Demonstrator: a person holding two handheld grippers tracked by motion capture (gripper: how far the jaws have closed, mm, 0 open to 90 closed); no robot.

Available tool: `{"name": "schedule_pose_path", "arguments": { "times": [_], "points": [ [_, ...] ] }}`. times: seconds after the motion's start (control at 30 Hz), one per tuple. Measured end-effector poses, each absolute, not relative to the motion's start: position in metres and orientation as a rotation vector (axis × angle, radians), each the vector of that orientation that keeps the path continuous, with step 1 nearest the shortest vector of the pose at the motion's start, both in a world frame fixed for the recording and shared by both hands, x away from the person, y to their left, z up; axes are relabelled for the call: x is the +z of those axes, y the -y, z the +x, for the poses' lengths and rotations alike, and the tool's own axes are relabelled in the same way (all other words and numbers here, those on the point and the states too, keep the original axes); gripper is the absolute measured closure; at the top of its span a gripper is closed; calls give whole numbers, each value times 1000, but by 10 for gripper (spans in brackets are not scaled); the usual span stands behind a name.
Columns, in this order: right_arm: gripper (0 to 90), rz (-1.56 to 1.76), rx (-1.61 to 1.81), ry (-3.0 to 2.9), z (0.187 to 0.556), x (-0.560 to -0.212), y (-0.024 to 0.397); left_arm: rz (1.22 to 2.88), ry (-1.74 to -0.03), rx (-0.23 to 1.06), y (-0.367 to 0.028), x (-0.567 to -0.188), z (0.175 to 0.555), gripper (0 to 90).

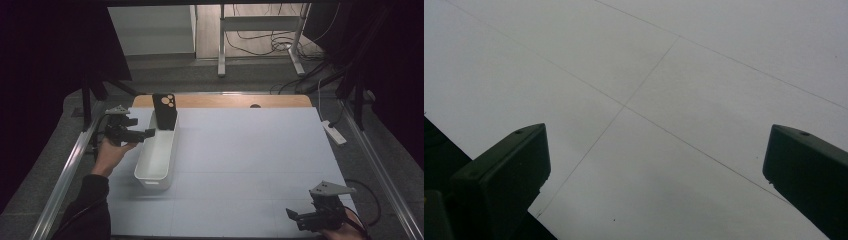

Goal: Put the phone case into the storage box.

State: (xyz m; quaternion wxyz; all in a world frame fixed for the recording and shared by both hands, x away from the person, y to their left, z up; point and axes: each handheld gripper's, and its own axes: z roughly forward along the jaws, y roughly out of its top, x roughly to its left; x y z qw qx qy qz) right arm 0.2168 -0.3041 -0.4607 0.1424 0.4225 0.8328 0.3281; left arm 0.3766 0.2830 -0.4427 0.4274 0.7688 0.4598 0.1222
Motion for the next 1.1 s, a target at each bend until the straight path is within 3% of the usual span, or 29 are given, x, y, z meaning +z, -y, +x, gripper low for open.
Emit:
{"name": "schedule_pose_path", "arguments": {
  "times": [0.63, 1.1],
  "points": [
    [0, 1220, 939, -2394, 216, -460, 304, 1946, -1103, 337, -271, -448, 340, 0],
    [0, 1220, 935, -2384, 216, -460, 303, 1933, -1031, 276, -268, -451, 318, 0]
  ]
}}
